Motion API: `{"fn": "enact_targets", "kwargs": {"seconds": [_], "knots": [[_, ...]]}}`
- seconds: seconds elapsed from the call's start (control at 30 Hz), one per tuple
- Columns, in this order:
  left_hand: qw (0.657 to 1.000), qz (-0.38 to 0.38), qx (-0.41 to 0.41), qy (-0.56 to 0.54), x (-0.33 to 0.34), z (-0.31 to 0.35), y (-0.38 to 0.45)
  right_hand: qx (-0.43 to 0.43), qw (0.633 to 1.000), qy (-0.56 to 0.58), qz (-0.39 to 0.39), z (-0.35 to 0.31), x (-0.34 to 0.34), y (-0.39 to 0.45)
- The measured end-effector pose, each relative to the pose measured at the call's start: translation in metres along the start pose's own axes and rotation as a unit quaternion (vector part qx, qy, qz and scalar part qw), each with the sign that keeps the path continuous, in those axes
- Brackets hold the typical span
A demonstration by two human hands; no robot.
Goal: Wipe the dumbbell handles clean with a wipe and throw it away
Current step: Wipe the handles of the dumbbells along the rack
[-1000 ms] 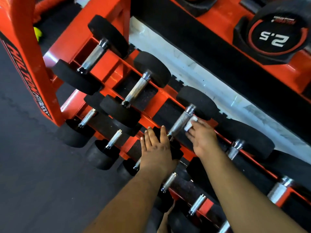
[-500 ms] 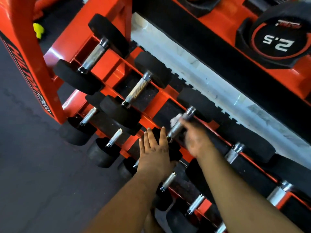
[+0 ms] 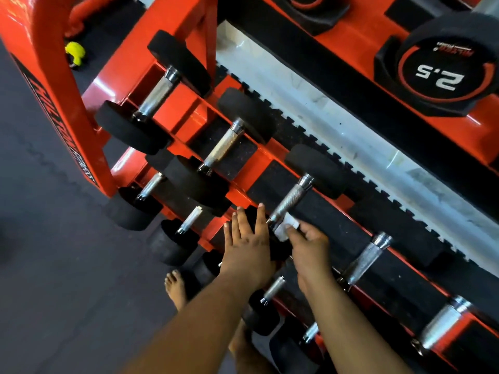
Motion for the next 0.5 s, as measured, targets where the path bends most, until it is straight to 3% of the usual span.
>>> {"fn": "enact_targets", "kwargs": {"seconds": [0.17, 0.37, 0.43, 0.5], "knots": [[0.999, 0.012, 0.036, 0.015, -0.011, -0.014, 0.000, -0.055, 0.997, 0.048, -0.031, -0.031, 0.012, -0.007], [0.985, 0.168, 0.015, 0.026, -0.061, -0.074, 0.005, -0.152, 0.982, -0.060, -0.098, -0.074, 0.067, -0.001], [0.972, 0.225, 0.024, 0.059, -0.074, -0.092, 0.008, -0.223, 0.956, -0.140, -0.128, -0.093, 0.097, -0.001], [0.967, 0.250, -0.005, 0.055, -0.088, -0.110, 0.016, -0.334, 0.904, -0.229, -0.135, -0.114, 0.130, -0.001]]}}
Point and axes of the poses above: each hand's wrist, its own y-axis towards the middle knuckle, its own x-axis out of the palm, z = x × y, the point moved 7 cm from there along y, towards the middle knuckle, and after that the axes turned 8 degrees about y, right-handed, at the moved point
